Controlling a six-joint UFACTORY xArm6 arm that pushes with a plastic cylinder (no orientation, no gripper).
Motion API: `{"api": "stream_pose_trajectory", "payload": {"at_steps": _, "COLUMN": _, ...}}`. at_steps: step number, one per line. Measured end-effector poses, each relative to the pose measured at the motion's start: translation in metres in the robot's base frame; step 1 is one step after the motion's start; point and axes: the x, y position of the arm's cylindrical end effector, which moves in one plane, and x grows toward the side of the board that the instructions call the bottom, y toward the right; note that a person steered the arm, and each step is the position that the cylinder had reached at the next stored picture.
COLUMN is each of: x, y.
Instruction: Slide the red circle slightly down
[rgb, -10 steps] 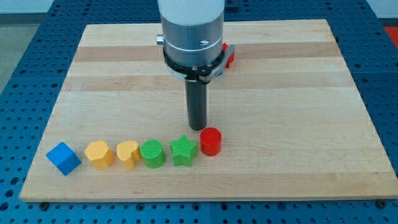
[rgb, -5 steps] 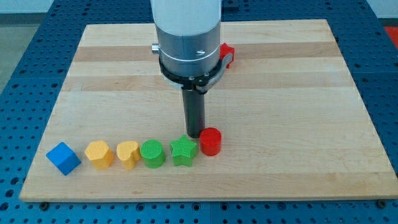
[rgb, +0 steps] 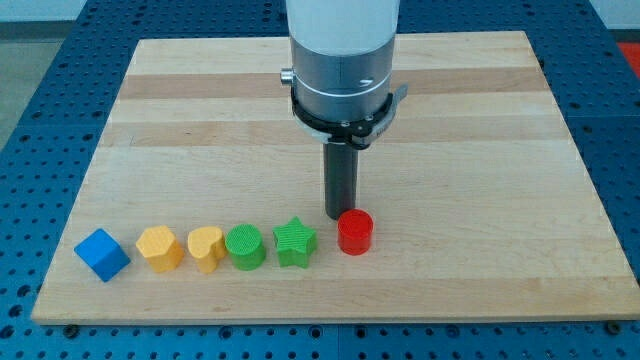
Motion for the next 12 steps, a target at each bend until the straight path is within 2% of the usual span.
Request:
{"api": "stream_pose_trajectory", "payload": {"at_steps": 2, "x": -0.015, "y": 0.025}}
{"api": "stream_pose_trajectory", "payload": {"at_steps": 6, "x": 0.014, "y": 0.028}}
{"api": "stream_pose_trajectory", "payload": {"at_steps": 7, "x": -0.024, "y": 0.023}}
{"api": "stream_pose_trajectory", "payload": {"at_steps": 9, "x": -0.087, "y": -0.081}}
{"api": "stream_pose_trajectory", "payload": {"at_steps": 10, "x": -0.139, "y": -0.118}}
{"api": "stream_pose_trajectory", "payload": {"at_steps": 11, "x": -0.18, "y": -0.104}}
{"api": "stream_pose_trajectory", "payload": {"at_steps": 12, "x": -0.18, "y": -0.069}}
